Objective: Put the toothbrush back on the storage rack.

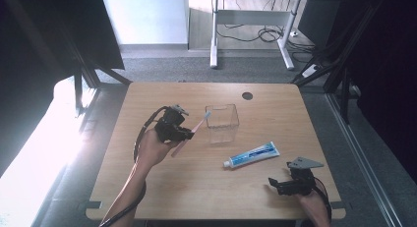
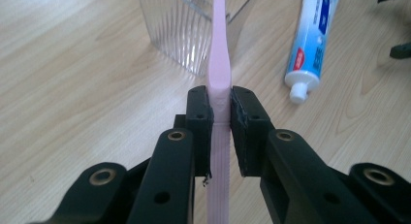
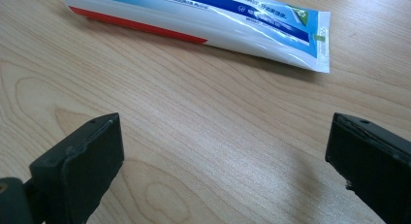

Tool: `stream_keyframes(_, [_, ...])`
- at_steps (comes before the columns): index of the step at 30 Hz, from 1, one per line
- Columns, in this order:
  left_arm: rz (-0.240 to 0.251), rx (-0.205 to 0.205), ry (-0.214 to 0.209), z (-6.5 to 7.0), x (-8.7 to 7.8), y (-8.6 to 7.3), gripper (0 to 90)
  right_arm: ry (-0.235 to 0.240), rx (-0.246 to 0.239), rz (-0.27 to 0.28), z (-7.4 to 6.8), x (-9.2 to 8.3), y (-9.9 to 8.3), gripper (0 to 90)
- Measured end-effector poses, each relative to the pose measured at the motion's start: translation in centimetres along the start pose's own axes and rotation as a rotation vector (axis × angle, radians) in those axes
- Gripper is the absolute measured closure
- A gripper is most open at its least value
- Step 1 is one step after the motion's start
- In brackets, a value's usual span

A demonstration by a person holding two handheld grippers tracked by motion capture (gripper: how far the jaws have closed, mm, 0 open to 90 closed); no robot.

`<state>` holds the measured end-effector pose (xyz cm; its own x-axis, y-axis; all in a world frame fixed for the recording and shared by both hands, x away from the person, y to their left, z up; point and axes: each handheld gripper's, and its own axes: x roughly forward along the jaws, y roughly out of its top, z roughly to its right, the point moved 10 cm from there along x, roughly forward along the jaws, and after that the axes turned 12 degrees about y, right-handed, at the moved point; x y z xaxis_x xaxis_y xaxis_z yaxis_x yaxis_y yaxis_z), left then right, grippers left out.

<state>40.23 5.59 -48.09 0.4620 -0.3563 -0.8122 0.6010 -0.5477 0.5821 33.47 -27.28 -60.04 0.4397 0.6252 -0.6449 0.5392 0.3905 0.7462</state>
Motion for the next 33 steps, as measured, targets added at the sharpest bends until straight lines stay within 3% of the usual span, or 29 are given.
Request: stream_keyframes(33, [0.102,0.000,0.025,0.2,0.6,5.9,78.9,0.002,-0.006,-0.001,-0.1,0.0,0.0,0.9])
